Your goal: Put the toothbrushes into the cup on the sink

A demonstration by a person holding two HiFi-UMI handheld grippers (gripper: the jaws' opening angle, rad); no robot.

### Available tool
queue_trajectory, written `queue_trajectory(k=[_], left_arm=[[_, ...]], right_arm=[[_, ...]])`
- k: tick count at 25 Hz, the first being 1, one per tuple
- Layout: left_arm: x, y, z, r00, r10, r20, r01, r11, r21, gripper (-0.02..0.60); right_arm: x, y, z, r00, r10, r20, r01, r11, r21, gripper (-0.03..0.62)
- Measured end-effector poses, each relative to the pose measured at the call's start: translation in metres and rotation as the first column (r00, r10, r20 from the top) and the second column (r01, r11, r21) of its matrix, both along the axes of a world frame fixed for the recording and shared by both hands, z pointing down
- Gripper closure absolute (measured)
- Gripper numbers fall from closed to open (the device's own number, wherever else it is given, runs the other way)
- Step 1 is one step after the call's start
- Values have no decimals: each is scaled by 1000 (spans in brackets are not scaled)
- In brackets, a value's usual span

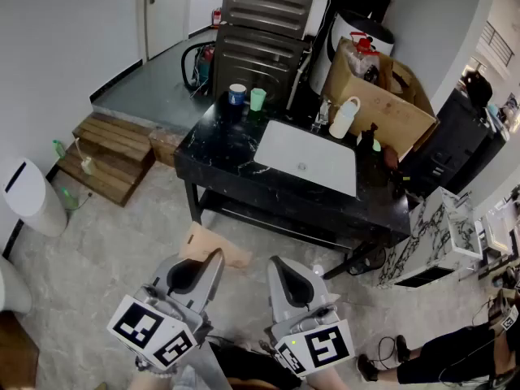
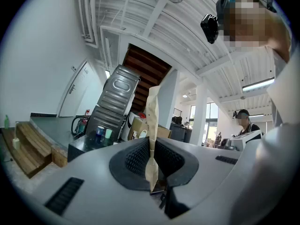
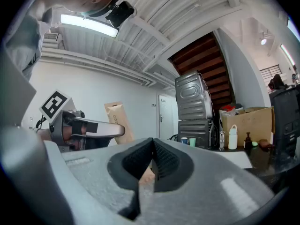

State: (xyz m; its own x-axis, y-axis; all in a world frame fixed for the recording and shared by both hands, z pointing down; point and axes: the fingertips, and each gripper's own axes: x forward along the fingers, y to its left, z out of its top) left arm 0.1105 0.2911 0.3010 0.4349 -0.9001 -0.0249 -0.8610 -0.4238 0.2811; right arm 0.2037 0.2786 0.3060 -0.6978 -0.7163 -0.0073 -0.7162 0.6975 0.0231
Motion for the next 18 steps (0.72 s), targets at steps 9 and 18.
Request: queue_trajectory(k=[9, 18], left_arm=[[-5, 5, 0, 1000, 3, 1, -3, 1000, 2, 553], [-10, 7, -2, 1000, -3, 10, 3, 1000, 3, 552]], right_arm=[[-6, 5, 1, 1000, -3, -1, 3, 1000, 0, 597], [-7, 3, -1, 1000, 6, 8, -5, 1000, -15, 595]])
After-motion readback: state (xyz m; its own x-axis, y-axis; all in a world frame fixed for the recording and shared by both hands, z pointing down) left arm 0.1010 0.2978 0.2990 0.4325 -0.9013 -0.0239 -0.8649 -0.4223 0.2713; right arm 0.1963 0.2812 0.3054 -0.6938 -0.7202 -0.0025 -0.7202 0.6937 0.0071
